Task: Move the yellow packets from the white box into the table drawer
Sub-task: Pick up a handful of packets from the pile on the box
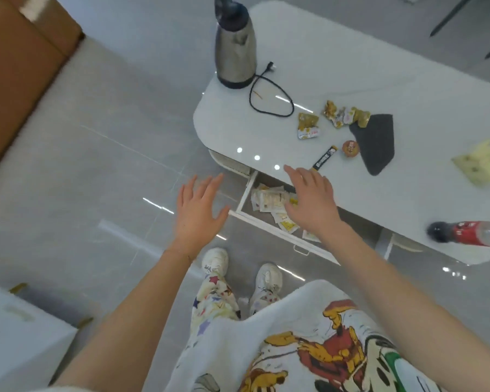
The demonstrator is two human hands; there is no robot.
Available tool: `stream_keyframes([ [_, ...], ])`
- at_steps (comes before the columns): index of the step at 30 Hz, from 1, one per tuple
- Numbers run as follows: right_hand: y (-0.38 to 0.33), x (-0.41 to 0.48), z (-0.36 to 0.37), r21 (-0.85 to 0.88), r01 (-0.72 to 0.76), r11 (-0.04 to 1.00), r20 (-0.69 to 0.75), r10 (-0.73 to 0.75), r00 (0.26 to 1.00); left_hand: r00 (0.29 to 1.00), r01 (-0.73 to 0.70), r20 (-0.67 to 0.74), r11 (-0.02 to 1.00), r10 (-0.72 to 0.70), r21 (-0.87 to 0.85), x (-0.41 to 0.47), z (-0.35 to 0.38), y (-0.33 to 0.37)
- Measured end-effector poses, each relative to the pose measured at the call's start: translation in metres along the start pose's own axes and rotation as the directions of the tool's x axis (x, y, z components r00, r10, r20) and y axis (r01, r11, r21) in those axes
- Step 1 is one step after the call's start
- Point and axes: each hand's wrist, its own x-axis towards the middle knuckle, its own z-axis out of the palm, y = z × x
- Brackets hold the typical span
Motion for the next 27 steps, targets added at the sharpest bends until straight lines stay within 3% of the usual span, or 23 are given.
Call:
stream_keyframes([
  [5, -0.103, 0.011, -0.043, -0.038, 0.172, 0.984, -0.055, -0.174, 0.983, 0.987, 0.129, -0.097, 0.992, -0.13, -0.013, -0.037, -0.088, -0.05],
  [12, -0.271, 0.016, -0.058, -0.147, 0.415, 0.898, -0.041, -0.425, 0.904, 0.951, 0.263, -0.167, 0.965, -0.26, -0.005, -0.106, -0.187, -0.147],
  [19, -0.429, 0.01, -0.029, -0.239, 0.608, 0.757, 0.074, -0.61, 0.789, 0.838, 0.452, -0.287, 0.885, -0.464, -0.111, -0.184, -0.255, -0.244],
  [27, -0.591, 0.0, 0.012, -0.269, 0.793, 0.546, 0.185, -0.779, 0.599, 0.628, 0.646, -0.356, 0.719, -0.692, -0.256, -0.275, -0.282, -0.33],
])
